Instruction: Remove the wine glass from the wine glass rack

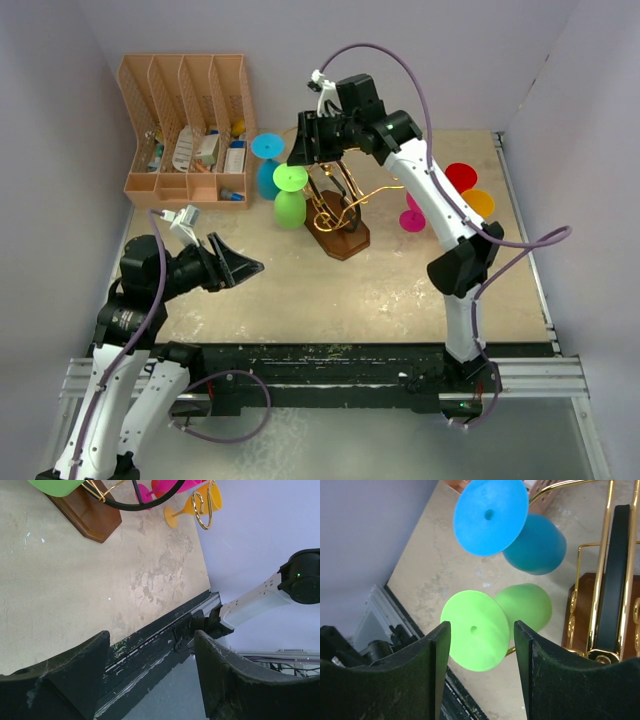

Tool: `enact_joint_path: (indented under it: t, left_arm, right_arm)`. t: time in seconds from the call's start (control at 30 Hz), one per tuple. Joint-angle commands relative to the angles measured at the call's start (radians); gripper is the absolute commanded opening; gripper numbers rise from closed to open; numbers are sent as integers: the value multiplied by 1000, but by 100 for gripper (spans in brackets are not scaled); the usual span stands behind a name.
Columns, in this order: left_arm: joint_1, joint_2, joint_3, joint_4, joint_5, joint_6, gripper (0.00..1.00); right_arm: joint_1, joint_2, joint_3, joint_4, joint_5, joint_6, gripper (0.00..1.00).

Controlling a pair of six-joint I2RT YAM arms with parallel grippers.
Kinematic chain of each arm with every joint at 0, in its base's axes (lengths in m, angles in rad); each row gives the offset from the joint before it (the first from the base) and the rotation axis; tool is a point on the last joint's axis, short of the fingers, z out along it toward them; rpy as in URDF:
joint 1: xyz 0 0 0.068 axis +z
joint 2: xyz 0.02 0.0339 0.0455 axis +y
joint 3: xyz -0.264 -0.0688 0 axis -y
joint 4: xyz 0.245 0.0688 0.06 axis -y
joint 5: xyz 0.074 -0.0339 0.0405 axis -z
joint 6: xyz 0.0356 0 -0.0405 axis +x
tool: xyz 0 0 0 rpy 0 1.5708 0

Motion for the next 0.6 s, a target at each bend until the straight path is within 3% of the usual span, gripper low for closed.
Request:
enact_joint_path:
  t: [0.0, 0.23, 0.57]
  left_arm:
    - [2, -6, 47, 4, -11, 34, 71]
    - [3, -11, 44, -5, -14, 37, 71]
    - [2, -20, 43, -20, -23, 40, 71]
  right_arm:
    - [19, 6, 77, -59, 120, -41, 56]
    - [29, 21, 82, -72, 121, -49, 56]
    - [30, -19, 31, -41, 5, -38, 56]
